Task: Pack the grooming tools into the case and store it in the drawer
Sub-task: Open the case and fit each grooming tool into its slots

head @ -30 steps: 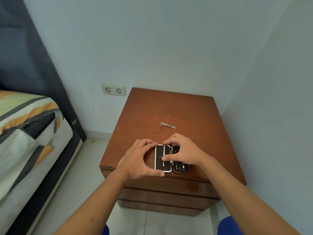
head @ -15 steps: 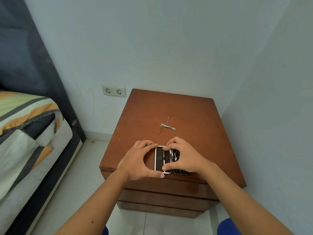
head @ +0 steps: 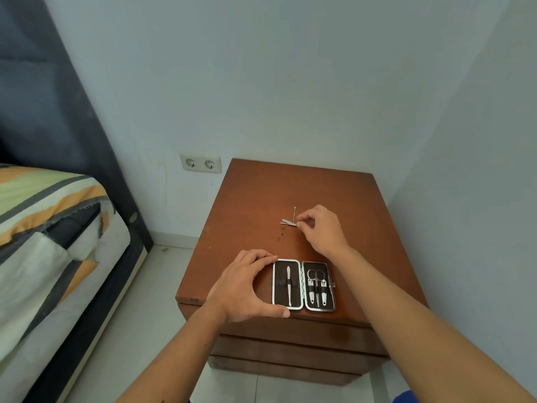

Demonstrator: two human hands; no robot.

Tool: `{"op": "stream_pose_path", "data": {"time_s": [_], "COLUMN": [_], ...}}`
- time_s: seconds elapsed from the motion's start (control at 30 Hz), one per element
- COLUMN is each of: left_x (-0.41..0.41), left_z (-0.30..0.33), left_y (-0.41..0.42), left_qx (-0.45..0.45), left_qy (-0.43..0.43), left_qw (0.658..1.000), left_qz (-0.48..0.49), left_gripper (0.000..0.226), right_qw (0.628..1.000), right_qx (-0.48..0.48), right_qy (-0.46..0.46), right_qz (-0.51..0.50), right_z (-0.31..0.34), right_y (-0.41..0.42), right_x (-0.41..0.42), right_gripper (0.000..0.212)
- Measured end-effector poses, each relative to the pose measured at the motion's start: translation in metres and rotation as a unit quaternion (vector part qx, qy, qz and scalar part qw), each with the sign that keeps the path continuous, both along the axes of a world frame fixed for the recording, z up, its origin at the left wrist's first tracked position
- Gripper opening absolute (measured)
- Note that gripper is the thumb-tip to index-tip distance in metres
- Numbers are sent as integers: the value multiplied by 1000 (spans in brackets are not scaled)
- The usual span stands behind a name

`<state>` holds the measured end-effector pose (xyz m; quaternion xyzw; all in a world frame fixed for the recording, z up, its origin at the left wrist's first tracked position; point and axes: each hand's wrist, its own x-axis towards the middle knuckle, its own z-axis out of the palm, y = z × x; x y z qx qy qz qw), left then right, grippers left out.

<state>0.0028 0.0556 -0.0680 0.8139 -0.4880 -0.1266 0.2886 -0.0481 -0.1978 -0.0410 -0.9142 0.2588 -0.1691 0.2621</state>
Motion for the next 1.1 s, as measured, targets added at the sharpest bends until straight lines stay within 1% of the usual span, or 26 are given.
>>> {"op": "stream_pose_path", "data": {"time_s": [0.13, 0.23, 0.4, 0.6, 0.73, 0.93, 1.1], "left_x": [1, 1, 1, 1, 0, 0, 1], "left_z": [-1, 1, 0, 1, 1, 2, 1], "left_y": [1, 0, 0, 0, 1, 0, 0], "left_qx": [0, 0, 1, -1, -1, 1, -4], "left_qy": [5, 6, 4, 6, 4, 6, 5], "left_qw": [1000, 1000, 1000, 1000, 1000, 1000, 1000], "left_qz": [2, -1, -1, 0, -2, -3, -1], "left_gripper": [116, 116, 116, 117, 117, 118, 118], "right_qw": [998, 998, 998, 995, 994, 997, 998], "right_qx": [-28, -16, -23, -63, -78, -45, 54], "right_qy": [57, 54, 61, 74, 68, 46, -33], "right_qz": [-1, -2, -2, 20, 41, 43, 13], "right_z": [-2, -7, -8, -8, -8, -9, -4], "right_y": [-4, -5, -8, -13, -13, -13, -12], "right_x": [12, 13, 7, -8, -14, -21, -22], "right_gripper": [13, 8, 10, 11, 8, 5, 9]}}
